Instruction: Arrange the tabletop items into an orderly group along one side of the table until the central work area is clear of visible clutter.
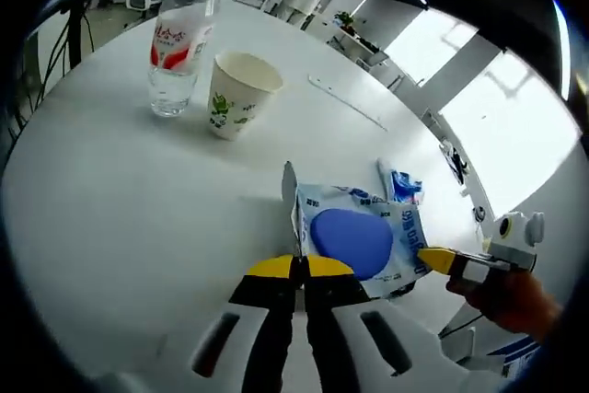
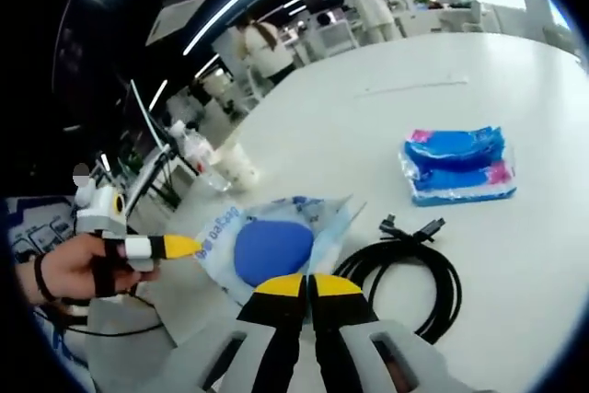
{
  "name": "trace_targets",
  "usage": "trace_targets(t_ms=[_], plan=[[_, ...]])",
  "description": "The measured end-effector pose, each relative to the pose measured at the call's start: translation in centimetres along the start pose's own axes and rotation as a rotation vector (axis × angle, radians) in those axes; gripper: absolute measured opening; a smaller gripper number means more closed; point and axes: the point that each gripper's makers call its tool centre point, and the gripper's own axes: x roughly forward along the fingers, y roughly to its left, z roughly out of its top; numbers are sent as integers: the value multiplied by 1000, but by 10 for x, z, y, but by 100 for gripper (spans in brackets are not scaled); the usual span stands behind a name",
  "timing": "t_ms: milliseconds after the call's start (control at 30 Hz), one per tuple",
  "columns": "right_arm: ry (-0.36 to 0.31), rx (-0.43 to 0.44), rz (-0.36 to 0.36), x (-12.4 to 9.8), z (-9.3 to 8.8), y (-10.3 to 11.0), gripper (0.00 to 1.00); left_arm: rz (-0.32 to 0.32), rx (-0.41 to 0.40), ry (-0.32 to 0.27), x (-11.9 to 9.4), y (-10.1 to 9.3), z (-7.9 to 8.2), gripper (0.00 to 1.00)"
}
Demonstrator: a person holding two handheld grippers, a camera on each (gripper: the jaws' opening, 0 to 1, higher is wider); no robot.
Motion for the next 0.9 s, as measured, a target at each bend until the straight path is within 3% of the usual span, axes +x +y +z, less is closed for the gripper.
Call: trace_targets(t_ms=[167, 300, 633, 900], plan=[[-24, 1, -8, 10, 21, -10, 0, -14, -21, -55, 15, -1, 21, 0], [-20, 1, -14, 21, 28, -18, 0, -9, -86, -65, 28, 3, 26, 0], [-14, -4, -23, 48, 52, -34, 0, -14, -184, -132, 51, 10, 56, 0], [-11, 13, -26, 71, 53, -43, 0, 18, -255, -140, 69, 25, 59, 0]])
